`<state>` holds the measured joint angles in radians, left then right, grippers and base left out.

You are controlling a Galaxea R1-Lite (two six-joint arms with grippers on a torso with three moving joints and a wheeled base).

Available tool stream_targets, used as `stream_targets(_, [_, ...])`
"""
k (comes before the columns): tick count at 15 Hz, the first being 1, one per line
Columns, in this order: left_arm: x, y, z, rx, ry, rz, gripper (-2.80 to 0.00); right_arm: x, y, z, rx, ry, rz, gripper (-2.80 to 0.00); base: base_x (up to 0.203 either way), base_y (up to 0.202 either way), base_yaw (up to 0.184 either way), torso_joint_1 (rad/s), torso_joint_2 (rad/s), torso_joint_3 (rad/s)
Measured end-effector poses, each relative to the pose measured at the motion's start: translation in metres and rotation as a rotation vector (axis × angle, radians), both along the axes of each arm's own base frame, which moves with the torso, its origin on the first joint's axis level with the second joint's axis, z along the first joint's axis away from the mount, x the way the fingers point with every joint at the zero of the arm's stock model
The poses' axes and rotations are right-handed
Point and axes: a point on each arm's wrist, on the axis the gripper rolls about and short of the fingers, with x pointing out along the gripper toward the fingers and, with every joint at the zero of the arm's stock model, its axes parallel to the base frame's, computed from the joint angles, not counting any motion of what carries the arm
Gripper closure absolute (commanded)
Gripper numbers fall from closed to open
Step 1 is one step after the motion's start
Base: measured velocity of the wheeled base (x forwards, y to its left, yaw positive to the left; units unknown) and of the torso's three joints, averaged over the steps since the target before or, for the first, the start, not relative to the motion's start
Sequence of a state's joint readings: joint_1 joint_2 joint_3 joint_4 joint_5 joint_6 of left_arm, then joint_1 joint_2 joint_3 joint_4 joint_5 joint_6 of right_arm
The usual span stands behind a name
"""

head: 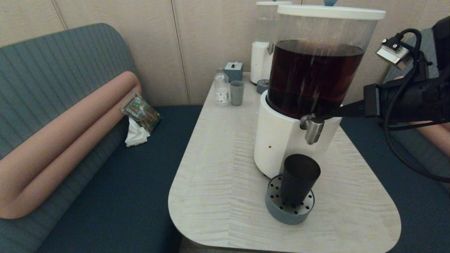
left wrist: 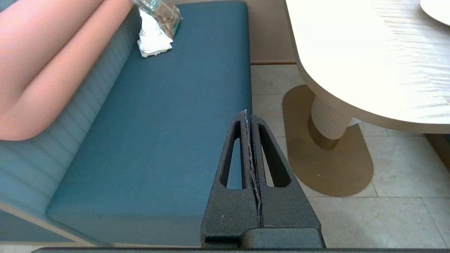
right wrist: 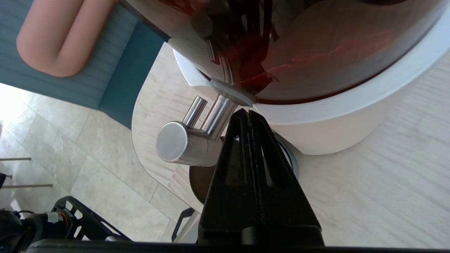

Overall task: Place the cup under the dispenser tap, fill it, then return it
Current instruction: Turn on the faucet

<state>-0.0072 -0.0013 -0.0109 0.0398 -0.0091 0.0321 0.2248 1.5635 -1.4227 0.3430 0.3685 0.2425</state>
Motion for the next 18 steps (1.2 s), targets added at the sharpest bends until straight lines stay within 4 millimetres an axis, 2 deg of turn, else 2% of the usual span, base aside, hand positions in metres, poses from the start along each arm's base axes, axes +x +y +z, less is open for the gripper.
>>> stream_targets(9, [0.0,0.0,0.0,0.0,0.0,0.0,0.0,0.01,0.014,-0.007,0.003,-0.005,0.037,0.0,0.0,0.0,0.0,0.0,0.0,0.0])
stream_targets(18, [0.0,0.0,0.0,0.0,0.0,0.0,0.0,0.009,0.026,-0.009,0.0,0.0,0.074,0.0,0.0,0.0,0.0,0.0,0.0,0.0])
